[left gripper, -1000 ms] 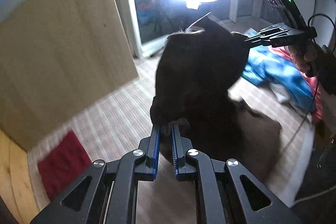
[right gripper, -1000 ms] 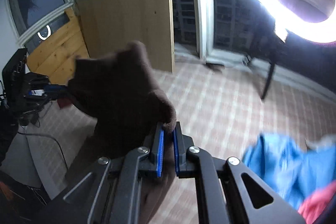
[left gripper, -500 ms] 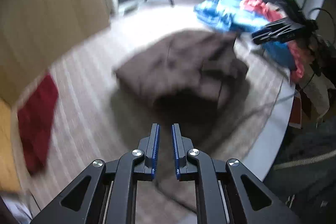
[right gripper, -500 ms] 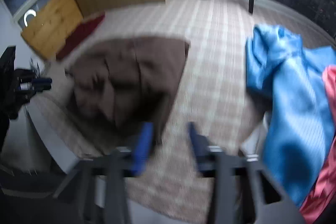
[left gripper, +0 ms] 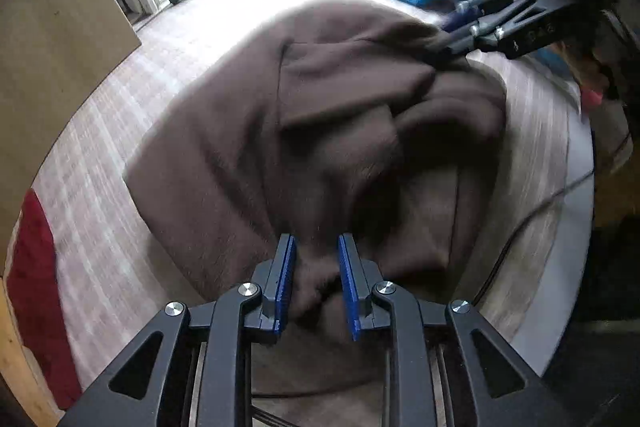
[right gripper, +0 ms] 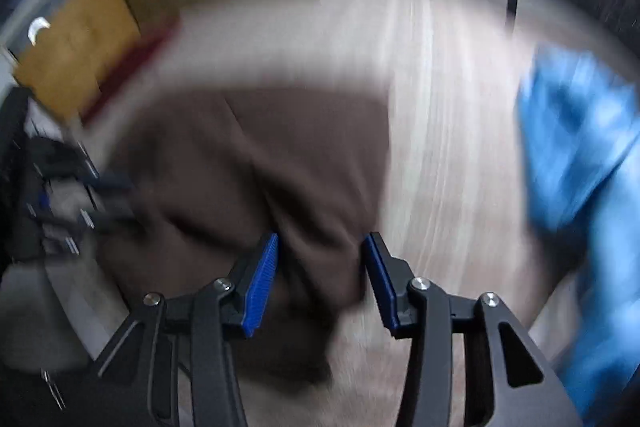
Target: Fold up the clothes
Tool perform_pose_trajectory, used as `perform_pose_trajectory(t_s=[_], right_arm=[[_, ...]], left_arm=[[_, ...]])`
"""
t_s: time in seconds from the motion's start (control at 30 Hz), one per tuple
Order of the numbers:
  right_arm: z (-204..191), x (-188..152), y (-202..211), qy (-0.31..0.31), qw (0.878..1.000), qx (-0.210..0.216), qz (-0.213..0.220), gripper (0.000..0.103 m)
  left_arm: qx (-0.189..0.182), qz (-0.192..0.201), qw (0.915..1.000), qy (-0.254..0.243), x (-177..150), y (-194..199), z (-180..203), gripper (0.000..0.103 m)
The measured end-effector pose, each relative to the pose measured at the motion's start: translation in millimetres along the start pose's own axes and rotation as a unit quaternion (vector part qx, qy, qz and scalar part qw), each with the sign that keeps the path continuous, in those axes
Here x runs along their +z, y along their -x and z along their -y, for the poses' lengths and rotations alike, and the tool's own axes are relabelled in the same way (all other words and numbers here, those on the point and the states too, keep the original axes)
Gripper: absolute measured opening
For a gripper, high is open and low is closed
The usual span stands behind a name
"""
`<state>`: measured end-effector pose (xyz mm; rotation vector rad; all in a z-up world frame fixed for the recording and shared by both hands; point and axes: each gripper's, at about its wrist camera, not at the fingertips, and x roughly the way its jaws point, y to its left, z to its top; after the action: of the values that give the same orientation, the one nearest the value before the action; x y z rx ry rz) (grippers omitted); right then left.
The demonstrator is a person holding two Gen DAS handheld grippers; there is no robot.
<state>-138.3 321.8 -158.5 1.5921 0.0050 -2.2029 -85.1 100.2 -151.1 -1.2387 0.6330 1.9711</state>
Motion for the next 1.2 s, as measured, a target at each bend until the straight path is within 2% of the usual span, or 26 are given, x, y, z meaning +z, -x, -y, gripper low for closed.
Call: perform_pose_trajectory(t_s=[0.07,0.1,0.17,0.27,0.3,0.4,0.5,0.53,0.57,0.6,0.63,0.67,0.77,0.87,0.9,0.93,1.0,1.1,1.2], right_arm=[[15,-7,22,-0.035,0.999,0.025,0.027,0.044],[16,-7,37,-0.038,0.998,0.021,0.046,0.044],[17,-8,64,-0.037,0.996,0.015,0.074,0.044],[-4,-13,78,-0.005,0.995,0.053,0.081,0.044],[-14,-14,80,0.01,0.994,0.067,0.08,0.044],[-51,-28,67,0.082,0.992,0.077,0.062,0.044],[-81,-36,44,0.147,0.987,0.048,0.037,0.044],[-86,-36,37,0.159,0.986,0.039,0.031,0.044],[-87,-36,31,0.164,0.986,0.032,0.026,0.043],[-86,-36,26,0.167,0.985,0.026,0.021,0.035],[-84,-35,24,0.165,0.986,0.025,0.015,0.022],[-81,-33,23,0.162,0.986,0.026,0.009,0.018],[-75,-30,29,0.166,0.985,0.042,0.002,0.016],[-79,-29,34,0.196,0.98,0.03,-0.003,0.015],[-81,-29,35,0.206,0.978,0.025,-0.005,0.011],[-84,-29,36,0.218,0.976,0.016,-0.006,0.002],[-89,-30,38,0.24,0.97,0.005,-0.021,0.002],[-84,-24,38,0.242,0.97,-0.008,-0.037,0.002],[-80,-26,14,0.242,0.968,-0.023,-0.065,0.002]], left_arm=[[-0.005,0.001,0.9995,0.03,-1,15,-2,0.021],[-0.006,0.011,0.9994,0.032,1,24,3,0.02],[-0.011,0.039,0.9991,0.007,6,43,24,0.024],[-0.023,0.051,0.9972,-0.05,13,48,58,0.036],[-0.025,0.05,0.996,-0.07,14,45,68,0.036],[-0.007,0.027,0.9943,-0.103,17,28,78,0.036],[0.003,0.005,0.9951,-0.098,15,16,68,0.033],[-0.008,0.005,0.996,-0.089,15,16,63,0.028],[-0.019,0.009,0.9966,-0.08,16,18,58,0.019],[-0.027,0.012,0.9969,-0.073,17,20,55,0.015],[-0.033,0.015,0.9971,-0.067,19,21,52,0.009],[-0.035,0.015,0.9975,-0.06,20,21,49,0.005],[-0.05,0.013,0.9979,-0.038,24,26,40,0.005],[-0.047,0.008,0.9979,-0.043,23,27,37,0.003],[-0.048,0.007,0.9977,-0.048,23,29,39,0.003],[-0.045,0.006,0.9974,-0.057,23,31,43,0.003],[-0.038,0.007,0.9964,-0.075,23,37,50,0.003],[-0.028,0.016,0.9955,-0.088,23,47,51,0.003],[-0.036,-0.011,0.9968,-0.071,9,29,50,0.003]])
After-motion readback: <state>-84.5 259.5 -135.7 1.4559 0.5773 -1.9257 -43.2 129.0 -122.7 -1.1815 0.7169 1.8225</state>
